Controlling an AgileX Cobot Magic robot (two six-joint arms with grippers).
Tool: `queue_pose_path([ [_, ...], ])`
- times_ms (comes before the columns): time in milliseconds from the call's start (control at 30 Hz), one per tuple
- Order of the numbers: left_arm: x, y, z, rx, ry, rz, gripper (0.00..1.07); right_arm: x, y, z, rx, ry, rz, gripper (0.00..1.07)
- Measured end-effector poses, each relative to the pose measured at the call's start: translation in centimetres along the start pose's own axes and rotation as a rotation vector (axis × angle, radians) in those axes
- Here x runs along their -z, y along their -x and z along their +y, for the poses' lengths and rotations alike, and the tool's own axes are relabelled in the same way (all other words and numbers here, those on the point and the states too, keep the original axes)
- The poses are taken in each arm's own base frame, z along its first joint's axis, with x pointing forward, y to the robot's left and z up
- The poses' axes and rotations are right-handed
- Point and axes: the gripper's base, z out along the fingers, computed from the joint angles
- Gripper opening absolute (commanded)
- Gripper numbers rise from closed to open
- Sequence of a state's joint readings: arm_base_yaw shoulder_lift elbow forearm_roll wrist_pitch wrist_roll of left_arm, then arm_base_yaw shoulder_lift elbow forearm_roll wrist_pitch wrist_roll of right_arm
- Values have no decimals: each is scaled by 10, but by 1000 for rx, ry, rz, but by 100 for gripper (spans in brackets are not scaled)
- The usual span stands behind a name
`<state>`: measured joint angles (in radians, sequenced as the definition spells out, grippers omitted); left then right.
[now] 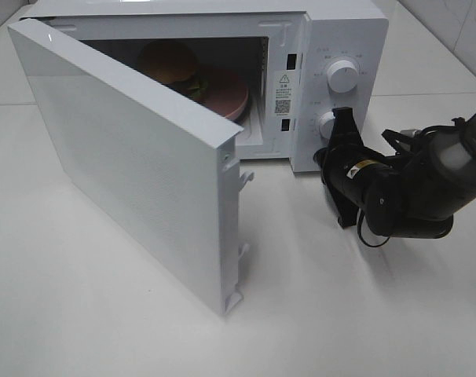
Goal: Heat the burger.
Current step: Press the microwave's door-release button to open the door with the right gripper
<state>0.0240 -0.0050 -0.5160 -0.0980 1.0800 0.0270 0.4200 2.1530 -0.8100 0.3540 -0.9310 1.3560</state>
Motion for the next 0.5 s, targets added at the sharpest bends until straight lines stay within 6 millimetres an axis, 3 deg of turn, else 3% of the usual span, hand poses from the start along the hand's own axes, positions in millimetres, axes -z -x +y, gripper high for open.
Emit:
queue_pose_path([
  [333,0,0,0,0,0,0,82,4,3,5,16,-34,38,0],
  [500,0,0,0,0,0,0,82,19,8,7,28,-74,56,0],
])
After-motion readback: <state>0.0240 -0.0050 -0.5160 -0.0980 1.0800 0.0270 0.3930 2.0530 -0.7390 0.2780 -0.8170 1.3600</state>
